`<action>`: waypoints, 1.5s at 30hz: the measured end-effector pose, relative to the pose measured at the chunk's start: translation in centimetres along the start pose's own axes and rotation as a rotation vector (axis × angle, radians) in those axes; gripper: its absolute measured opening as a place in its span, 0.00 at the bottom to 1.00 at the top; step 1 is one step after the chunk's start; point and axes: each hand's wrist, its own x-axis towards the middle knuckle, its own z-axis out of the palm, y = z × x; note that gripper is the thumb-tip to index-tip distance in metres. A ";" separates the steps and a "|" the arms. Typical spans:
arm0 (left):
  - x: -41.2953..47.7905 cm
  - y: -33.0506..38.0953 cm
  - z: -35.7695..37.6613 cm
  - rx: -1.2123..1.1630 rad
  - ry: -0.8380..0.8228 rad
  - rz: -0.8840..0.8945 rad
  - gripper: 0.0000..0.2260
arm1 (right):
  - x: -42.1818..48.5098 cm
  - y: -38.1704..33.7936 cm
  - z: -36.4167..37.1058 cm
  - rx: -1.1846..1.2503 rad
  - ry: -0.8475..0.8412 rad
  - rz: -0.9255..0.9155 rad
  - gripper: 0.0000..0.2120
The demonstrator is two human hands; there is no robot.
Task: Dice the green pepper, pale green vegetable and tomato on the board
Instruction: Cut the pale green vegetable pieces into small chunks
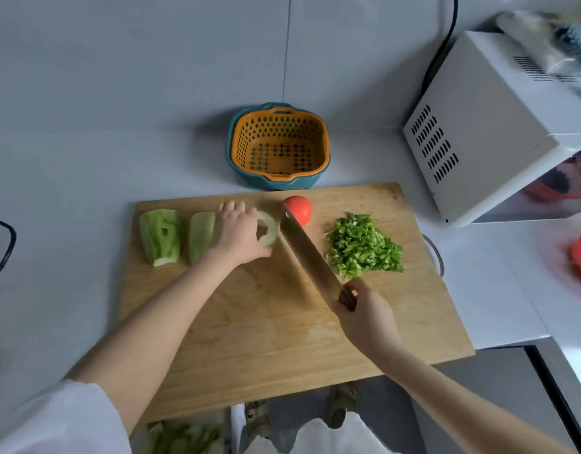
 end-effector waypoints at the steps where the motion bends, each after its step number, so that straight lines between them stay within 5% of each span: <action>1: -0.8 0.2 -0.3 -0.033 0.027 -0.011 0.34 | -0.2 -0.1 0.3 -0.003 -0.007 0.018 0.09; 8: -9.3 1.6 1.4 -0.312 -0.090 -0.103 0.31 | 0.5 -0.1 1.8 -0.139 -0.159 -0.021 0.09; 17: -13.9 6.2 4.4 -0.288 -0.093 -0.322 0.38 | 0.8 -0.1 0.2 -0.168 -0.186 -0.077 0.14; 24: -14.9 5.3 5.7 -0.422 -0.155 -0.259 0.40 | -2.2 -0.1 -1.9 -0.286 -0.280 -0.234 0.16; 33: -15.0 4.6 6.4 -0.396 0.016 -0.109 0.38 | -2.9 0.4 -0.7 -0.425 -0.250 -0.302 0.18; 40: -14.9 3.6 6.2 -0.190 0.215 0.229 0.28 | -2.9 0.1 -0.6 -0.468 -0.279 -0.311 0.19; 45: -14.7 2.9 6.6 -0.154 0.201 0.372 0.24 | -2.9 -0.2 -0.4 -0.517 -0.289 -0.315 0.19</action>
